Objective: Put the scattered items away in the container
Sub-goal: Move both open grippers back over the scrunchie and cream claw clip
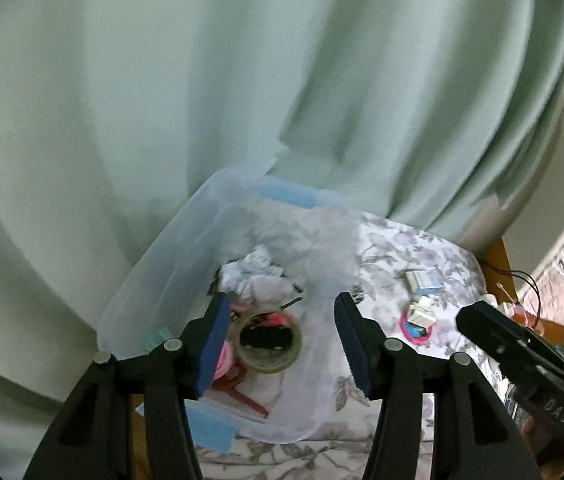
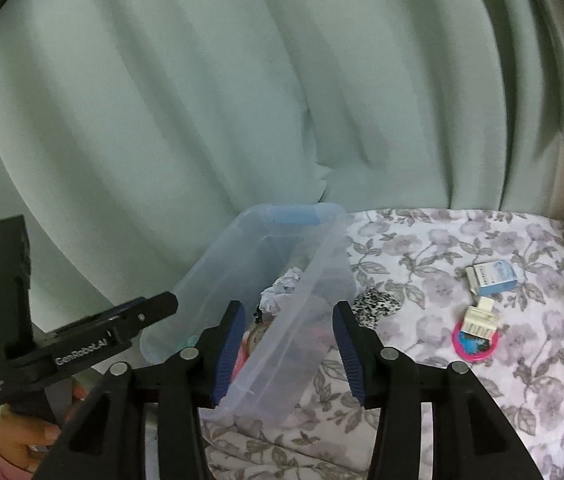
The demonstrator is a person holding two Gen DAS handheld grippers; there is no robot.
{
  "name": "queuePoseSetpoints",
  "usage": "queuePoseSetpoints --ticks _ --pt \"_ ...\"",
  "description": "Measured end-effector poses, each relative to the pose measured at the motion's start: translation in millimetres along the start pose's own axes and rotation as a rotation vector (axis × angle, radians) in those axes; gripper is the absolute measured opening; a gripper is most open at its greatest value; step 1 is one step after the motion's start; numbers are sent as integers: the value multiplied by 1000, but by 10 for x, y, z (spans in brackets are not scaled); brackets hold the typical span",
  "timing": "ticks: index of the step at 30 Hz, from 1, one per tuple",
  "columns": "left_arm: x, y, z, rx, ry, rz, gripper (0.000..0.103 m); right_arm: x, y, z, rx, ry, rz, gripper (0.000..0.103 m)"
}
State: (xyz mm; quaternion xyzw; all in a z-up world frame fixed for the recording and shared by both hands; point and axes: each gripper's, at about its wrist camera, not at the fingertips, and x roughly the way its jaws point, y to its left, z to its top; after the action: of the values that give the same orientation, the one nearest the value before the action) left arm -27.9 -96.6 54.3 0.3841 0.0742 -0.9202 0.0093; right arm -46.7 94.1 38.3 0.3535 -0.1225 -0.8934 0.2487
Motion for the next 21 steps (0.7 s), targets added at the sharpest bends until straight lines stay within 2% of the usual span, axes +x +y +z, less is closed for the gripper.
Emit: queuePoseSetpoints --ticks 5,9,14,21 --pt "-48 -383 29 68 -16 -19 61 -222 -331 -64 62 -36 -24 52" --pt "42 -704 -49 139 8 -28 63 -395 -620 -121 119 -61 -48 52" --pt "205 -950 -126 173 42 -41 63 -603 -1000 -202 197 -90 -79 52" --pt "443 -1269 -210 212 83 -51 63 -668 -1398 -259 273 -90 -112 52"
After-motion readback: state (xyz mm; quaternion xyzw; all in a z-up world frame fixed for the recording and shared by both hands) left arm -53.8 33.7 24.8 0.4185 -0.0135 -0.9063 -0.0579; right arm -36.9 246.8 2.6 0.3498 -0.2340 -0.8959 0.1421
